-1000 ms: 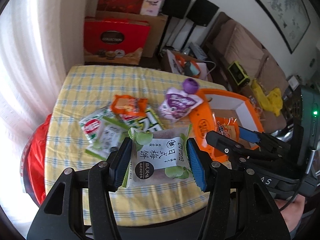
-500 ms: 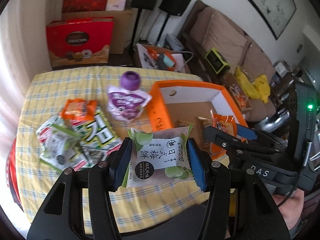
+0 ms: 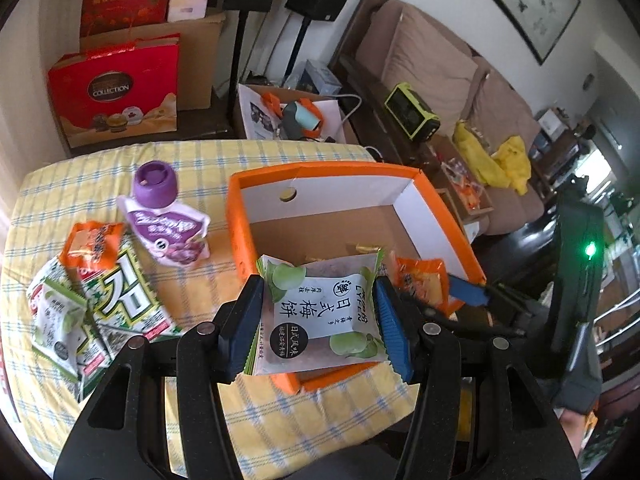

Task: Organize objects
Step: 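Carry both held packets over the orange box and open both grippers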

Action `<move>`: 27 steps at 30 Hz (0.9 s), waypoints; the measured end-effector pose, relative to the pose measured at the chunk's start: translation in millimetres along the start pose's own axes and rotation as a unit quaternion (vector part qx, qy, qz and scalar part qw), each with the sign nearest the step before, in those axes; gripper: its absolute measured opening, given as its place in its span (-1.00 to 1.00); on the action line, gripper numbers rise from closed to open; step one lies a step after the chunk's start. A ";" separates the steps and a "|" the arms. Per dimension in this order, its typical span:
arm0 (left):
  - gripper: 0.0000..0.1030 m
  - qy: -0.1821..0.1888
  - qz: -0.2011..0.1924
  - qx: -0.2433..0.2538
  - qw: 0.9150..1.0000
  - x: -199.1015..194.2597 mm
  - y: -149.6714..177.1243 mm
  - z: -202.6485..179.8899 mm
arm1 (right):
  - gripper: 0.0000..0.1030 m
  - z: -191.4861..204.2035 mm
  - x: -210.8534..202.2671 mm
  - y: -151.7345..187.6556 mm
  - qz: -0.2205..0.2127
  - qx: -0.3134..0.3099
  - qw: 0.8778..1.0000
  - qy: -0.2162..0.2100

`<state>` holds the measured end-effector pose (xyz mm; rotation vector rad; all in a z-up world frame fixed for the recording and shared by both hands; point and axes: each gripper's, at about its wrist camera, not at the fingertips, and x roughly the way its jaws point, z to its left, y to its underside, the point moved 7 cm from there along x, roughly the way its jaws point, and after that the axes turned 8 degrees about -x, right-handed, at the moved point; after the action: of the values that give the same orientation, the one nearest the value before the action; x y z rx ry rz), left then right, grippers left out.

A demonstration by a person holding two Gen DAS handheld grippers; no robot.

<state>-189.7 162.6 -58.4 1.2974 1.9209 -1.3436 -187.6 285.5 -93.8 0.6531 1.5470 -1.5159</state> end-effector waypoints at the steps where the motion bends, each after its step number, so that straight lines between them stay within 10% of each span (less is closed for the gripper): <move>1: 0.02 0.000 0.000 -0.001 1.000 2.1 -1.3 -0.6 | 0.53 -1.4 2.4 0.3 0.001 0.001 1.000 0.000; 27: 0.12 -0.028 0.009 0.008 1.000 64.3 -35.5 -16.9 | 0.42 -5.0 16.5 -0.7 -0.024 -0.027 0.999 -0.002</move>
<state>-247.7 202.8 -84.9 1.2689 1.8612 -1.3740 -197.4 287.0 -107.8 0.5869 1.6045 -1.5046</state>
